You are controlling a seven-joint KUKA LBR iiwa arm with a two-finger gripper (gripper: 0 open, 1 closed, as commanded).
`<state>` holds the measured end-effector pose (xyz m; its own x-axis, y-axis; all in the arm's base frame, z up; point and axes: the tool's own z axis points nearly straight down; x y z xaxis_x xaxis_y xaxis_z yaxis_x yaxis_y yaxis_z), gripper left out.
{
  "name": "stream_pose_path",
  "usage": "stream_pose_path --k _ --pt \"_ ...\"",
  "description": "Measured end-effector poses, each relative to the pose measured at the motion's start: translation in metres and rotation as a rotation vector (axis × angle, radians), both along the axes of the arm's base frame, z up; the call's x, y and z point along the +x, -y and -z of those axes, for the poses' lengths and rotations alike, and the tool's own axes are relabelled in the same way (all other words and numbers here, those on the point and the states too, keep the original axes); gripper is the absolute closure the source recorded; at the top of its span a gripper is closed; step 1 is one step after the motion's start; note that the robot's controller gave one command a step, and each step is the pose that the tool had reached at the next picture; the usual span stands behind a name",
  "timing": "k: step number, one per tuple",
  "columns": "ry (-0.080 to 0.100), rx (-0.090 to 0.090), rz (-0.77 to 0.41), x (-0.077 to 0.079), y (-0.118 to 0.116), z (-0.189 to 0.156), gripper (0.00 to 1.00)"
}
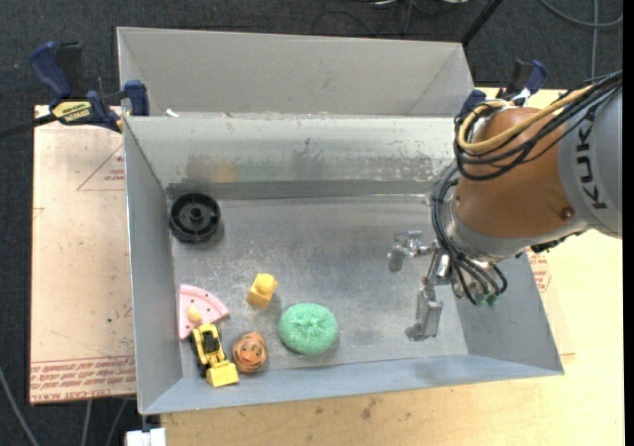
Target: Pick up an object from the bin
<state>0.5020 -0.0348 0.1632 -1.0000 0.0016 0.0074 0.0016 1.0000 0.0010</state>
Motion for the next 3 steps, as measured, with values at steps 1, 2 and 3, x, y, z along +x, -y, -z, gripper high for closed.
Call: stream_pose_path --k 1,2,3 --pt "0.008 -0.001 -0.001 0.002 0.000 -0.004 0.00" --pt "0.020 -0.002 -0.036 0.036 -0.041 0.036 0.00" --pt "0.016 0.000 -0.050 0.044 -0.055 0.051 0.00"
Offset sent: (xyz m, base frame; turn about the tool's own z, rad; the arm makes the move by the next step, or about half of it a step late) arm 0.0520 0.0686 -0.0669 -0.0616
